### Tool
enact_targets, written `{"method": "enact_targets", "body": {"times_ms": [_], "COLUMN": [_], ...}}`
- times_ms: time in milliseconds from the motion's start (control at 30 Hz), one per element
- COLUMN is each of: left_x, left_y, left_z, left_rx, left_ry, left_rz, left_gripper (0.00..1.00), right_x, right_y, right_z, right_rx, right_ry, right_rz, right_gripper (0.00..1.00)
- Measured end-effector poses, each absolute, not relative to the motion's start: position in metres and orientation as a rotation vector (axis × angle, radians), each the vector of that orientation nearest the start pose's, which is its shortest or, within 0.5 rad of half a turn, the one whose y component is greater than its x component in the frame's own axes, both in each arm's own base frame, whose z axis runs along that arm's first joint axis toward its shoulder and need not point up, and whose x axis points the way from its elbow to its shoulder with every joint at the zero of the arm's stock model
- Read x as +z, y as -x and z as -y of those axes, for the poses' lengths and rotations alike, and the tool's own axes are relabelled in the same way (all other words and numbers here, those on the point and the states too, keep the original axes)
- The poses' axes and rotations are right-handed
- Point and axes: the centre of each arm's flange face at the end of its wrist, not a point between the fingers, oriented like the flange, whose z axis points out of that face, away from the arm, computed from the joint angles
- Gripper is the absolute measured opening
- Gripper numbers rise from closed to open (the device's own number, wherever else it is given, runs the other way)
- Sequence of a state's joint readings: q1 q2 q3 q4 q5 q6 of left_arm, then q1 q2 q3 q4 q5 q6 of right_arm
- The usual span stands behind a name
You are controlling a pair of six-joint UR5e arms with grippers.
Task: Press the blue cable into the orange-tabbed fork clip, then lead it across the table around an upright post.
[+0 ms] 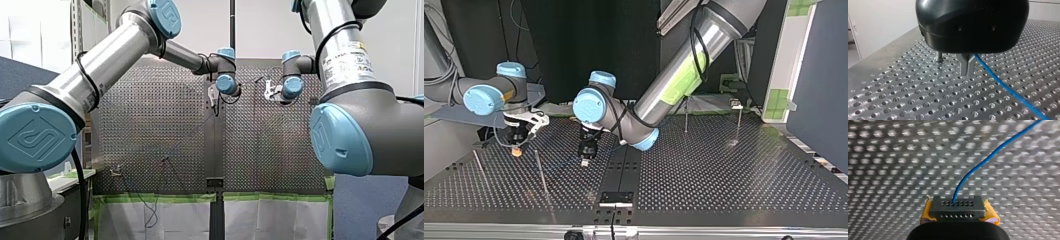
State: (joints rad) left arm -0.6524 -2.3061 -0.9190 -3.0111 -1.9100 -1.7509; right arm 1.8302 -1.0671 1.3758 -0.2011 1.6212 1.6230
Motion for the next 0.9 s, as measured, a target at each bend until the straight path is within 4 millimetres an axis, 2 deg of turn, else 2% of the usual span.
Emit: {"method": "enact_targets", "body": {"times_ms": [67, 100, 133, 167, 233, 267, 333, 367, 500, 533, 567, 600, 667, 800, 900], "left_x": [0.350, 0.350, 0.350, 0.350, 0.349, 0.349, 0.349, 0.349, 0.349, 0.349, 0.349, 0.349, 0.349, 0.348, 0.348], "left_y": [-0.555, -0.555, -0.555, -0.556, -0.557, -0.557, -0.557, -0.557, -0.556, -0.557, -0.556, -0.556, -0.555, -0.554, -0.552], "left_z": [0.550, 0.549, 0.549, 0.548, 0.547, 0.546, 0.544, 0.544, 0.544, 0.545, 0.545, 0.546, 0.547, 0.548, 0.548], "left_rx": [-0.405, -0.404, -0.403, -0.401, -0.393, -0.387, -0.374, -0.369, -0.370, -0.375, -0.380, -0.385, -0.390, -0.386, -0.374], "left_ry": [-0.089, -0.089, -0.087, -0.086, -0.078, -0.073, -0.063, -0.059, -0.067, -0.074, -0.079, -0.084, -0.093, -0.090, -0.076], "left_rz": [-1.538, -1.538, -1.538, -1.538, -1.540, -1.542, -1.544, -1.545, -1.545, -1.545, -1.545, -1.546, -1.548, -1.554, -1.556], "left_gripper": [0.43, 0.43, 0.59, 0.64, 0.64, 0.58, 0.58, 0.53, 0.53, 0.59, 0.73, 0.73, 1.00, 1.00, 1.00], "right_x": [0.295, 0.288, 0.283, 0.279, 0.272, 0.270, 0.265, 0.262, 0.244, 0.239, 0.234, 0.227, 0.216, 0.196, 0.190], "right_y": [-0.295, -0.295, -0.294, -0.293, -0.291, -0.290, -0.288, -0.288, -0.286, -0.285, -0.284, -0.284, -0.283, -0.283, -0.282], "right_z": [0.611, 0.611, 0.610, 0.610, 0.610, 0.610, 0.610, 0.610, 0.610, 0.609, 0.609, 0.609, 0.609, 0.610, 0.611], "right_rx": [1.321, 1.316, 1.313, 1.312, 1.315, 1.316, 1.314, 1.312, 1.303, 1.300, 1.296, 1.293, 1.288, 1.271, 1.266], "right_ry": [-1.440, -1.444, -1.446, -1.445, -1.435, -1.430, -1.423, -1.422, -1.419, -1.419, -1.419, -1.419, -1.422, -1.434, -1.437], "right_rz": [1.225, 1.231, 1.235, 1.241, 1.250, 1.253, 1.258, 1.260, 1.270, 1.272, 1.275, 1.278, 1.283, 1.295, 1.299], "right_gripper": [0.00, 0.00, 0.00, 0.00, 0.00, 0.00, 0.00, 0.00, 0.00, 0.00, 0.00, 0.00, 0.00, 0.00, 0.00]}}
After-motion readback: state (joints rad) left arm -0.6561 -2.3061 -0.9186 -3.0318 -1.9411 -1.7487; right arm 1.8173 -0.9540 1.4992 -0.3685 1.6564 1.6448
